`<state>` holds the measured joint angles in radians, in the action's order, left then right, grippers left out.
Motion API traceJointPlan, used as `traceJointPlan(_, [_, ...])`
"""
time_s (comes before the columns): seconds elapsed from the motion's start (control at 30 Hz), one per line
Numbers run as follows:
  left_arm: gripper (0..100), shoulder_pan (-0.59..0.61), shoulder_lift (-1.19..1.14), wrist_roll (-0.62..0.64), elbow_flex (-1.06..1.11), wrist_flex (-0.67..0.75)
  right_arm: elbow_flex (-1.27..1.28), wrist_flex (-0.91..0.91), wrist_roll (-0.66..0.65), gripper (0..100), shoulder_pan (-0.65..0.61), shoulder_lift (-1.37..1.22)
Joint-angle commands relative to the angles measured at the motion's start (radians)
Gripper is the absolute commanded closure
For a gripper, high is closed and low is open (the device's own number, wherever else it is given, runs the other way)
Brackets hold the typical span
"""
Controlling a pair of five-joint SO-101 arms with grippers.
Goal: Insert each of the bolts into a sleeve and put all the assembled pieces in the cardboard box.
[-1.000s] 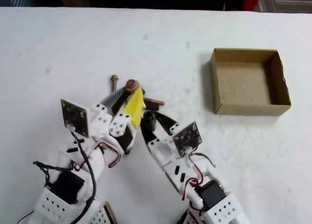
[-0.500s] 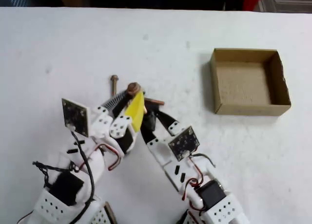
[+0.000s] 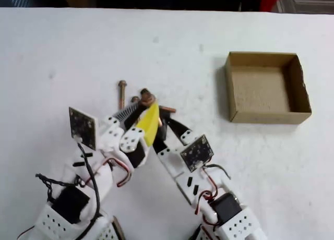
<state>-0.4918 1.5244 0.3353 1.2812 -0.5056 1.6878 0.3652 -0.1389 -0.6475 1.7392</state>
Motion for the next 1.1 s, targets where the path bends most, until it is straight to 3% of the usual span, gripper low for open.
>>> traceJointPlan(0.0, [98,-0.024,-0.004,0.006,-0.054,0.003,0.006,-0.024,-0.021,98.1,-0.010,0.002])
traceJointPlan(0.3, [98,0.058,-0.004,0.008,-0.054,0.064,0.006,-0.024,-0.023,98.1,-0.008,0.005])
traceJointPlan(0.73, [98,0.059,-0.005,0.011,0.034,0.132,0.006,-0.024,-0.023,98.1,-0.008,0.005])
traceJointPlan(1.07, [98,-0.018,-0.004,0.011,0.041,0.048,0.006,-0.024,-0.023,98.1,-0.008,0.004])
